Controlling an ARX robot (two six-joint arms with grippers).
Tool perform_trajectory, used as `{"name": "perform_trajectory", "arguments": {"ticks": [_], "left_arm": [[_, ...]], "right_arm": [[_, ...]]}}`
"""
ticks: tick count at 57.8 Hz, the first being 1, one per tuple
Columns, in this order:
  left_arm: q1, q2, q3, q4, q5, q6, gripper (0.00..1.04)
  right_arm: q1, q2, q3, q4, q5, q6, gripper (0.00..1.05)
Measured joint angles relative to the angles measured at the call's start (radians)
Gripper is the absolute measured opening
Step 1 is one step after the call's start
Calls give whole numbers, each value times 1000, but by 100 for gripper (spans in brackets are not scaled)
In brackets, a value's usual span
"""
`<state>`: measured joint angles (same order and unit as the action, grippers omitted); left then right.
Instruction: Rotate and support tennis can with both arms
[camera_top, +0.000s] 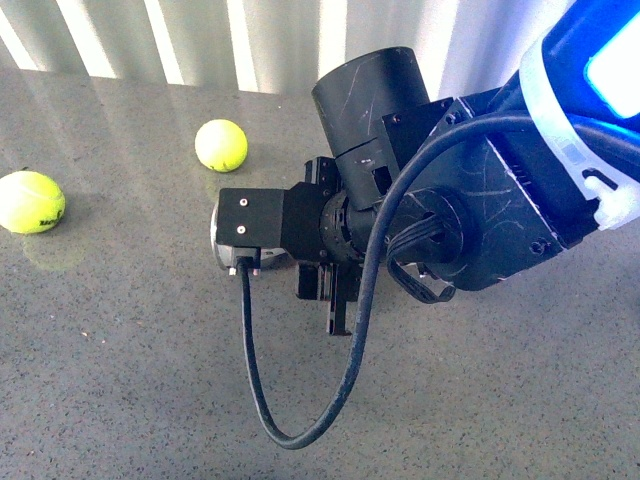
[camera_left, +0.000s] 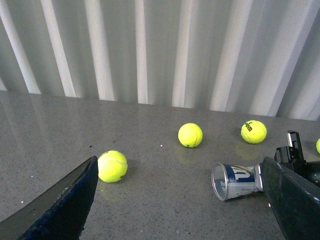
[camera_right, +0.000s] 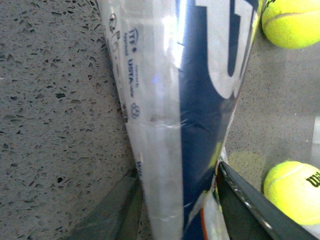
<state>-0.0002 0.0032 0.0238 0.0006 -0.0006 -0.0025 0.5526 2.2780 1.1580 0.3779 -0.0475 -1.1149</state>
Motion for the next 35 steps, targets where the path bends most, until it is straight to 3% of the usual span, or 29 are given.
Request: {"name": "perform_trajectory", "arguments": {"ticks": [17,35], "left_arm": [[0,0,0,0,0,0,98],[0,0,0,0,0,0,98]], "right_arm": [[-23,-76,-77,-39,4,31,99],[-72,-198,-156,-41,1,55,97]]}}
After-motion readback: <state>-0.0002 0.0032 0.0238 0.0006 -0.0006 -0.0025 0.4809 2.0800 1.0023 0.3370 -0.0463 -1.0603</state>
